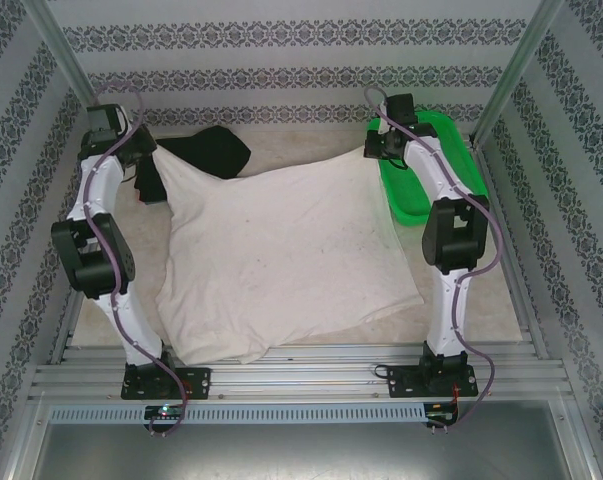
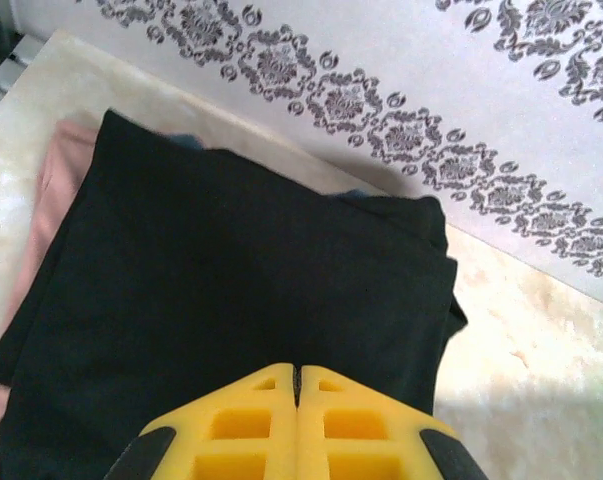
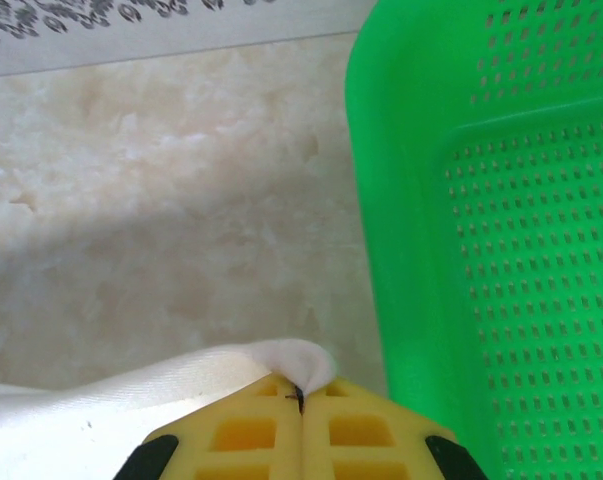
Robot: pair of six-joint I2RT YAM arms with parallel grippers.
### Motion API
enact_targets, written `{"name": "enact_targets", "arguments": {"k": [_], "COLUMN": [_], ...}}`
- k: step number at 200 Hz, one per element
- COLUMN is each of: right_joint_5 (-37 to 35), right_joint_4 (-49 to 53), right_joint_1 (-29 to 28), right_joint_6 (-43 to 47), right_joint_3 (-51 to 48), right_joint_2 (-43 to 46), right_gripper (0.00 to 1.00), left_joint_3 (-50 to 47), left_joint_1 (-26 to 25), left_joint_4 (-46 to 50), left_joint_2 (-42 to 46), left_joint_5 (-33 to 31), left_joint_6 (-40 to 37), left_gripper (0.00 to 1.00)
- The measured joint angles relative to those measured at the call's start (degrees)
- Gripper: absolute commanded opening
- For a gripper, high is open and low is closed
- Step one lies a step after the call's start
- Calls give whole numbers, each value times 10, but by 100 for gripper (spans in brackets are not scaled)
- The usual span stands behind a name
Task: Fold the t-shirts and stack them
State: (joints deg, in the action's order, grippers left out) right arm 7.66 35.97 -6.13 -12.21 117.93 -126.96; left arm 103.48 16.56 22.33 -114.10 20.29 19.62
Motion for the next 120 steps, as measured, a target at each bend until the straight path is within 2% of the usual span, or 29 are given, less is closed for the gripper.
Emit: {"name": "enact_targets", "arguments": {"k": [25,57,95,120], "right_joint_5": [-4,-6,-6,-6], "right_joint_4": [23,40,47,52], "right_joint_1": [0,4,4,4], "right_joint_6": [0,0,0,2], "right_joint_3": [30,50,73,81], "right_joint_2": [-22,-33,-50,-65], "right_gripper": [0,0,0,0], "left_joint_3": [74,117,102,37], "left_joint_1": [-2,-12,-30,-31], "left_joint_4": [2,0,-6,-25], "left_joint_2": [-44,-60,-61,-43], "left_joint_5": [5,7,21,24], "left_joint_6": [-3,-4,-9,-10], "left_gripper": [0,0,0,0]}}
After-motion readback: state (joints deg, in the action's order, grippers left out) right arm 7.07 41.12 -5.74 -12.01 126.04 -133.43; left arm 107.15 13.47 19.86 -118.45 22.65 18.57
